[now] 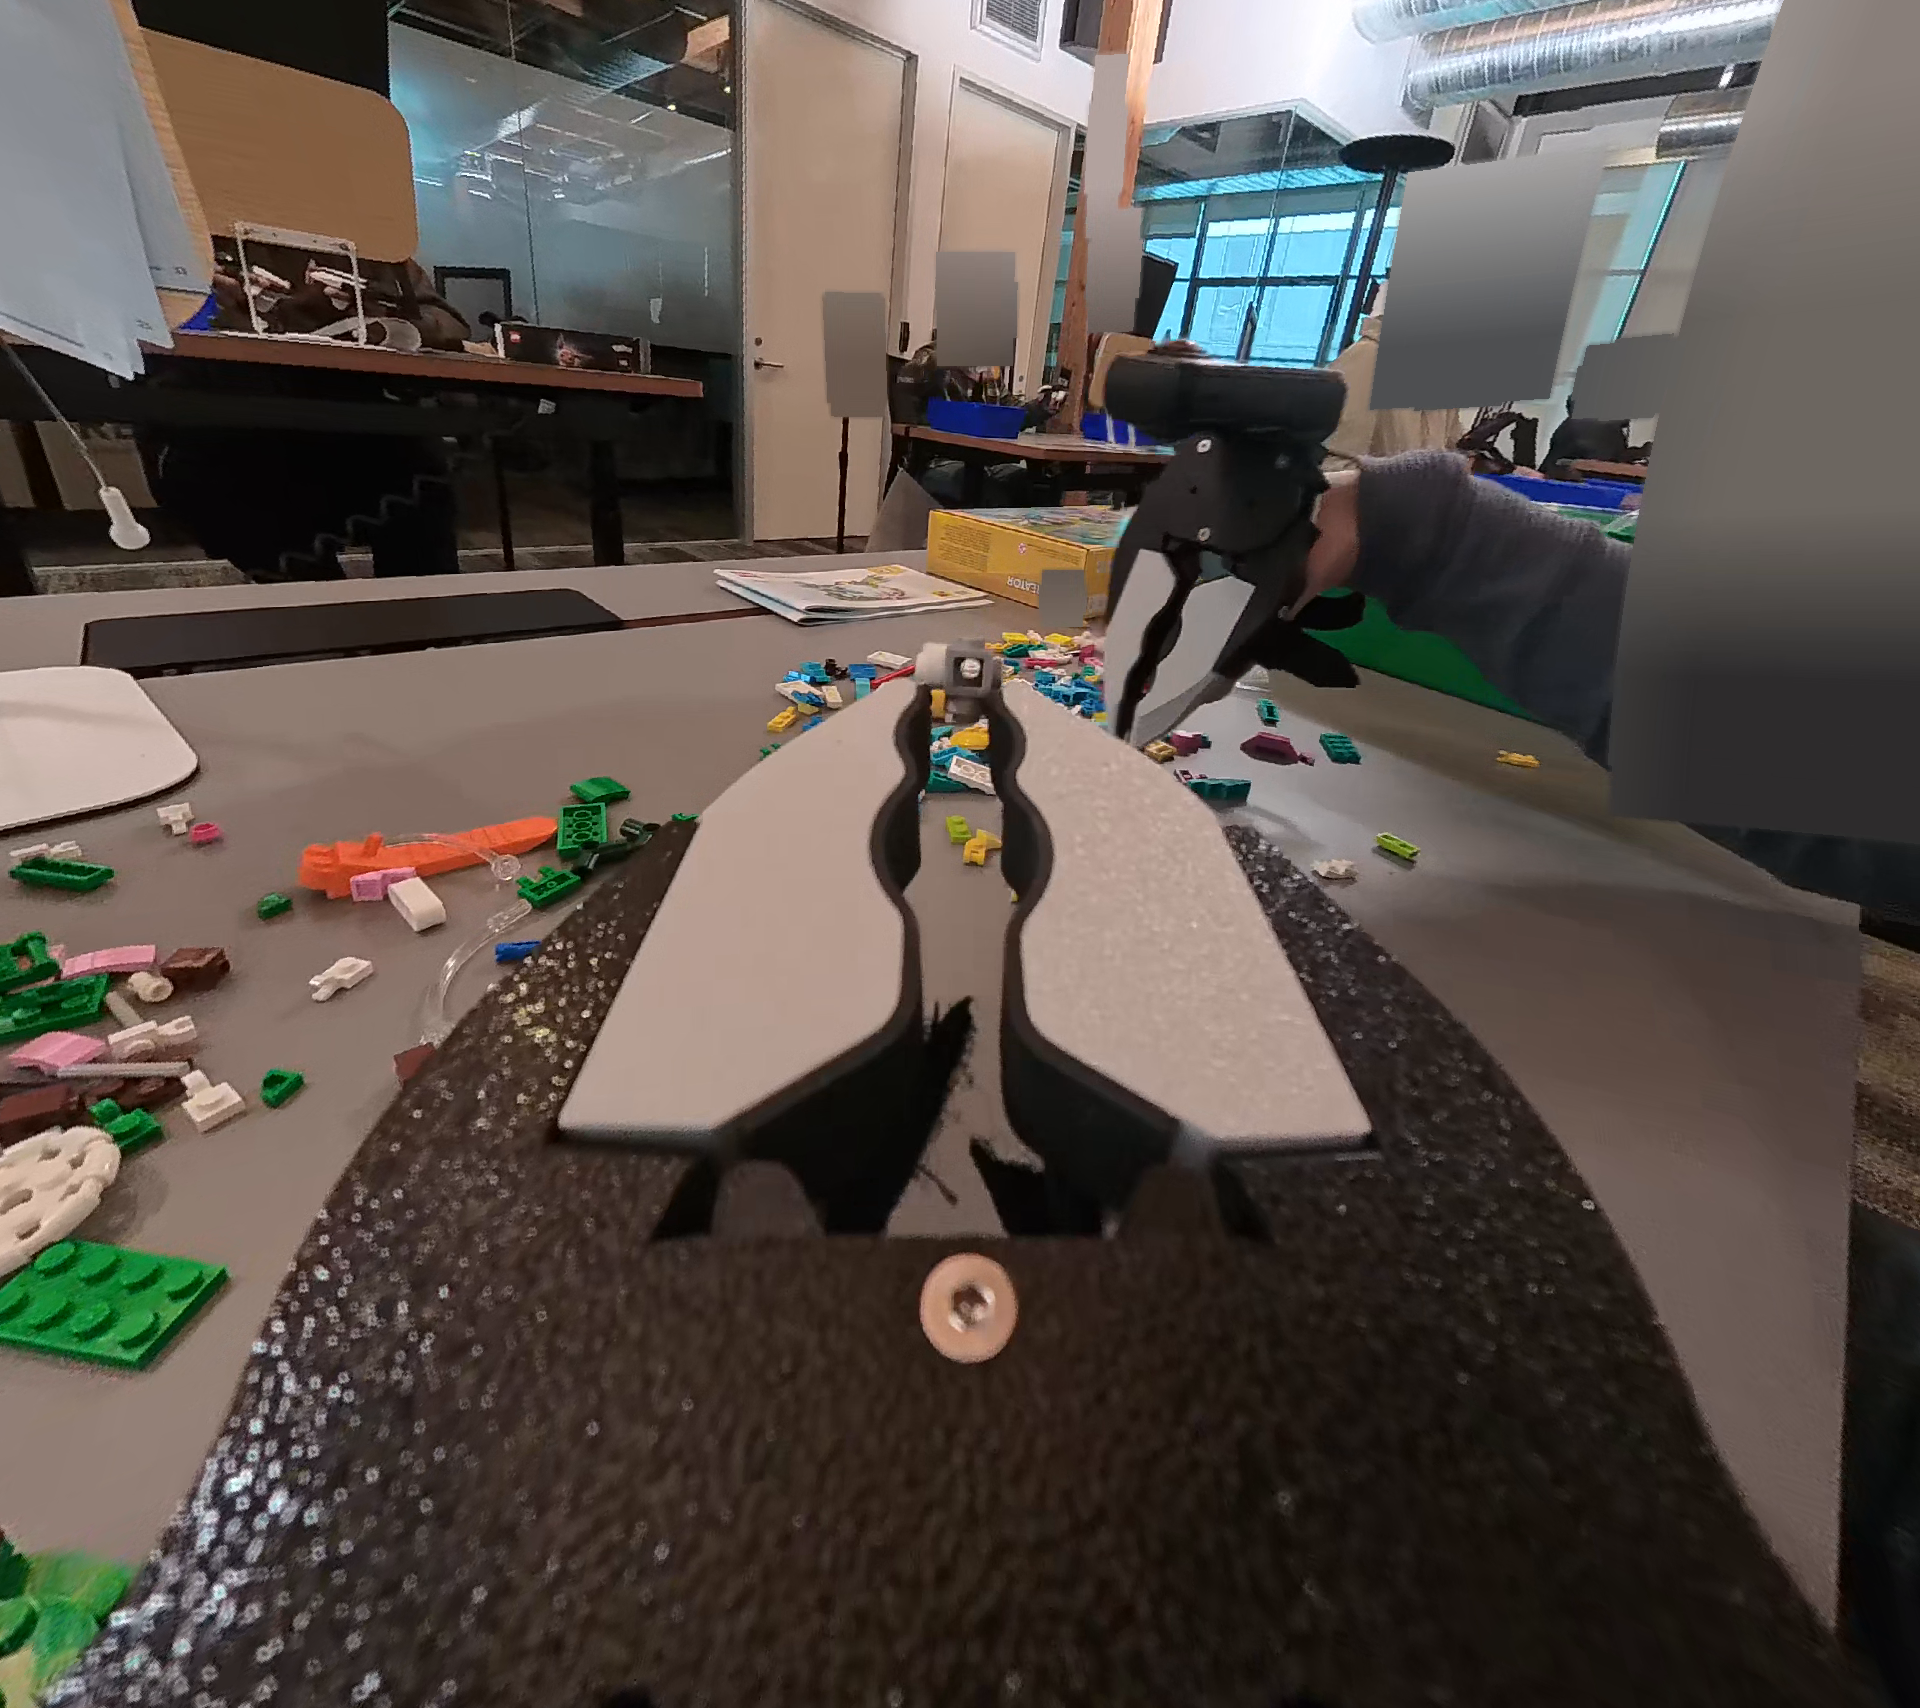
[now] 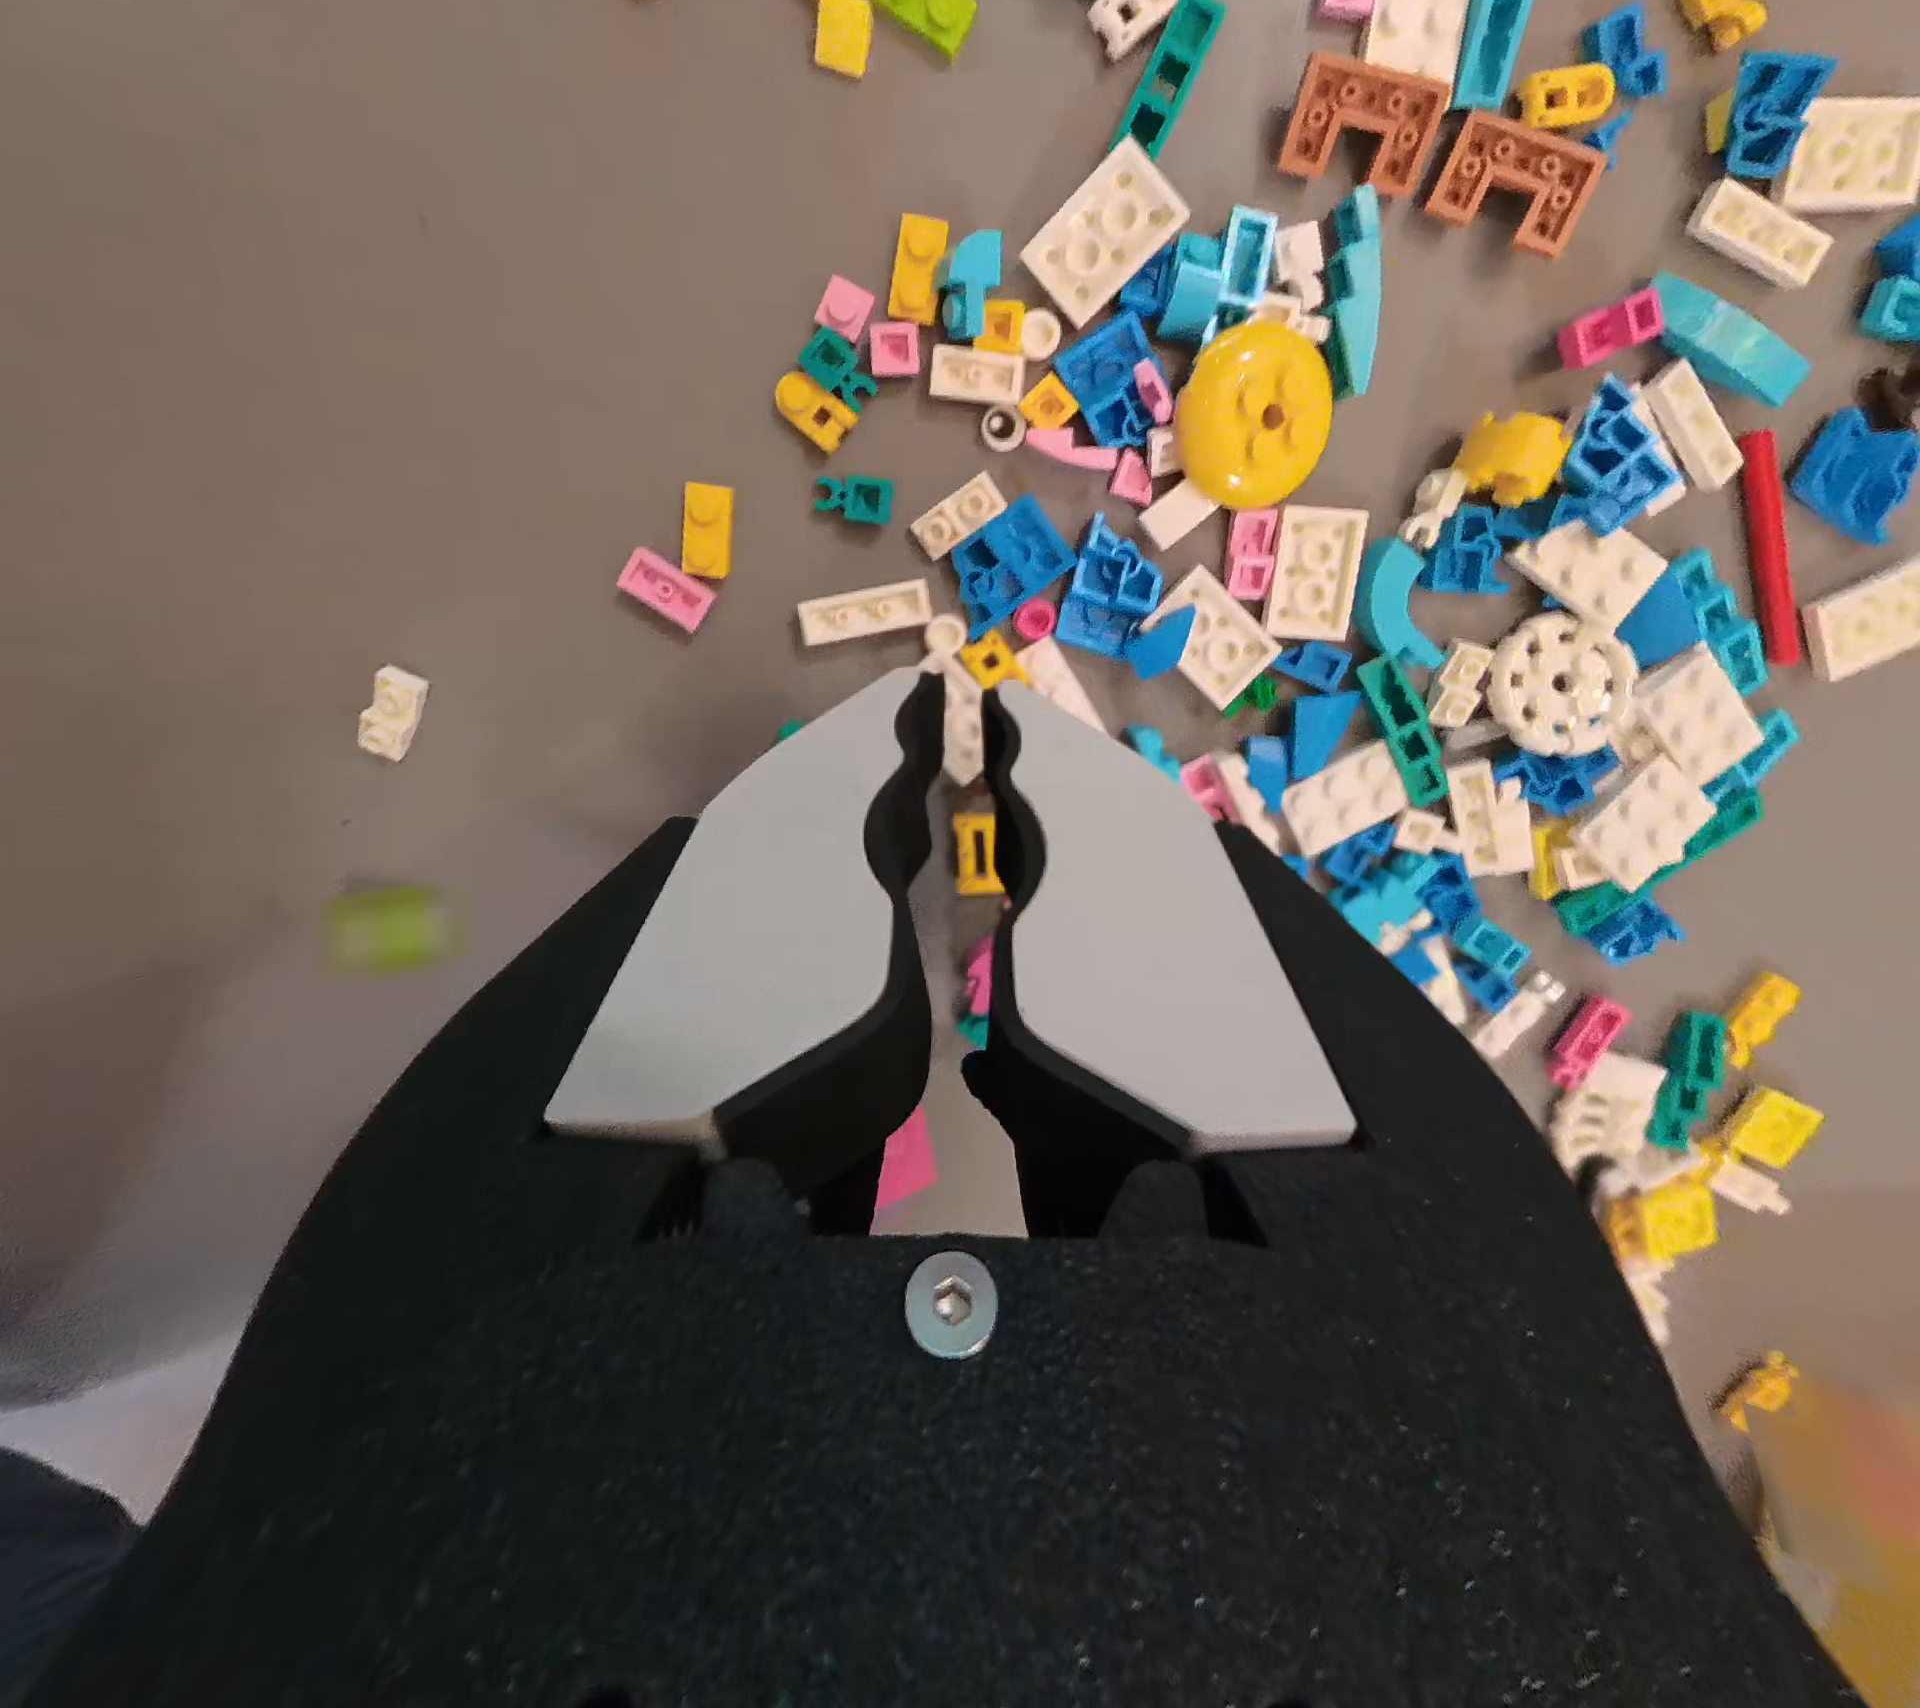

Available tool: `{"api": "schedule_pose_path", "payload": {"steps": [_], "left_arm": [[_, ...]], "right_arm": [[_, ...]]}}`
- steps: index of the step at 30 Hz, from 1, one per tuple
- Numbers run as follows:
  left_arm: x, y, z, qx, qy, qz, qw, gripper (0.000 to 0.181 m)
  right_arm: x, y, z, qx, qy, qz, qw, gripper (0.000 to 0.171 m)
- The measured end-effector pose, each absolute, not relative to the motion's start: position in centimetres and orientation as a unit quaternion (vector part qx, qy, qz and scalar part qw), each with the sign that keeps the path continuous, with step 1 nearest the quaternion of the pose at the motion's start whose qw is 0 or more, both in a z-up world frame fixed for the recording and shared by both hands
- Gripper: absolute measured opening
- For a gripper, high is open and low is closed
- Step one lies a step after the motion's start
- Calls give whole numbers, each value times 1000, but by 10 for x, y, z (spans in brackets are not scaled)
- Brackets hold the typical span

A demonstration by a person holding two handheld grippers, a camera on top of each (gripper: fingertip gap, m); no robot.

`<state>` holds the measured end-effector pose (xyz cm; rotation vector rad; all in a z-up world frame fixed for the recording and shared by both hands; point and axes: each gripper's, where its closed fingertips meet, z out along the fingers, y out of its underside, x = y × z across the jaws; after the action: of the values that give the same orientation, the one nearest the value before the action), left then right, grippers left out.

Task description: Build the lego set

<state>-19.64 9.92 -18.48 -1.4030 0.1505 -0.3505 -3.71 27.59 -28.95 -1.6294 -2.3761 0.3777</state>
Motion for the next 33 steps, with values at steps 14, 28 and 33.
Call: {"api": "schedule_pose_path", "payload": {"steps": [14, 28, 33], "left_arm": [[-193, 98, -185, -640, 68, -170, 746, 10], [-192, 97, -184, -637, 66, -178, 747, 10], [-192, 97, -184, -637, 64, -180, 747, 10]], "right_arm": [[10, 203, -286, -555, -804, 184, 107, 5], [-13, 238, -299, -602, -763, 179, 153, 5], [-29, 262, -284, -595, -752, 180, 221, 6]]}}
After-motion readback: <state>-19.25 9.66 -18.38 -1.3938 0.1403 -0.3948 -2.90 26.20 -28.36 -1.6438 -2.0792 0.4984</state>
